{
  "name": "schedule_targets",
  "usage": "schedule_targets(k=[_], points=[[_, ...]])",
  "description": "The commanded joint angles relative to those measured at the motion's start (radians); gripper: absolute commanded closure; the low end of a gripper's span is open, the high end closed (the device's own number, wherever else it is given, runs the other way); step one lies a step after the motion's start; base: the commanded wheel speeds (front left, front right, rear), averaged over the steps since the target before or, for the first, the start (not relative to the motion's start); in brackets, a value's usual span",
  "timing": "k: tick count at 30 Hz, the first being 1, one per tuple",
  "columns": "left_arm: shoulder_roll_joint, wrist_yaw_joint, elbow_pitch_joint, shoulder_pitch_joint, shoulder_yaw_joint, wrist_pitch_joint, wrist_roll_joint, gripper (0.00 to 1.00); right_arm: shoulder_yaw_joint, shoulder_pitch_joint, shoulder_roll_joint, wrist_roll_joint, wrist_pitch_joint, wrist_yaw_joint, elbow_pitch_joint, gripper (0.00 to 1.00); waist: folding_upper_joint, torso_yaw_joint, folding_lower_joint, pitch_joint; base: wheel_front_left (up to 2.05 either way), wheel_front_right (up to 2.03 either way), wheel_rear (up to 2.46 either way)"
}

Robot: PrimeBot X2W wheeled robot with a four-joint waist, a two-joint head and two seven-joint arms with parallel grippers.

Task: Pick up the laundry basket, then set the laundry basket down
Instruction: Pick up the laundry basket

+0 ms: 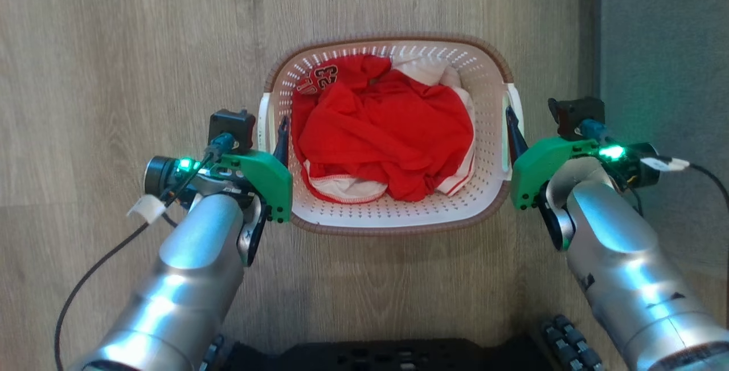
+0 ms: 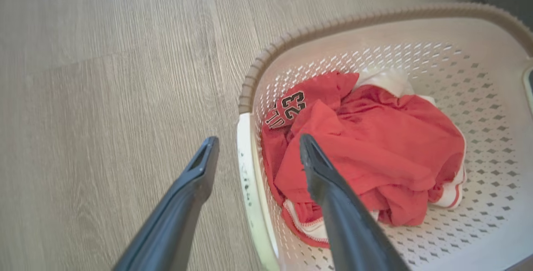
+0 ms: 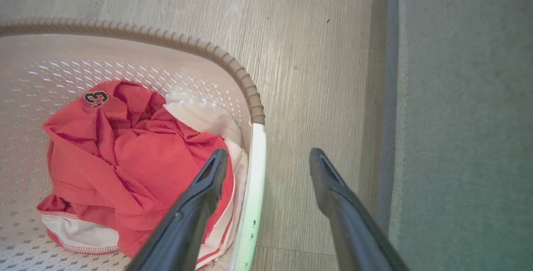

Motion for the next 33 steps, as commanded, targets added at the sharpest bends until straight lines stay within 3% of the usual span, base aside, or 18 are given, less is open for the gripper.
schedule_targets(k=[1,4,16,23,33], points=[[0.018,0.008,0.000,-0.007,0.012,-0.005,-0.011,0.00,0.029,0.007,0.015,0.012,-0.003,0.007,0.002,0.00,0.0000,0.000,-0.0001,0.017,0.00,0.00,0.00],[0.018,0.018,0.042,-0.035,-0.011,-0.005,-0.025,0.00,0.061,-0.030,0.014,0.003,-0.003,0.007,0.049,0.00,0.0000,-0.002,-0.0001,0.040,0.00,0.00,0.00],[0.018,-0.047,0.200,-0.140,-0.112,0.038,-0.146,0.00,0.173,-0.112,0.019,0.168,0.088,0.007,0.123,0.00,0.0000,-0.015,-0.0001,0.117,0.00,0.00,0.00],[0.018,-0.095,0.219,-0.184,-0.164,0.130,-0.221,0.00,0.236,-0.153,0.020,0.252,0.135,0.007,0.136,0.00,0.0000,-0.013,-0.0001,0.157,0.00,0.00,0.00],[0.018,-0.105,0.225,-0.231,-0.232,0.182,-0.279,0.00,0.278,-0.198,0.020,0.333,0.167,0.007,0.162,0.00,0.0000,0.002,-0.0001,0.197,0.00,0.00,0.00]])
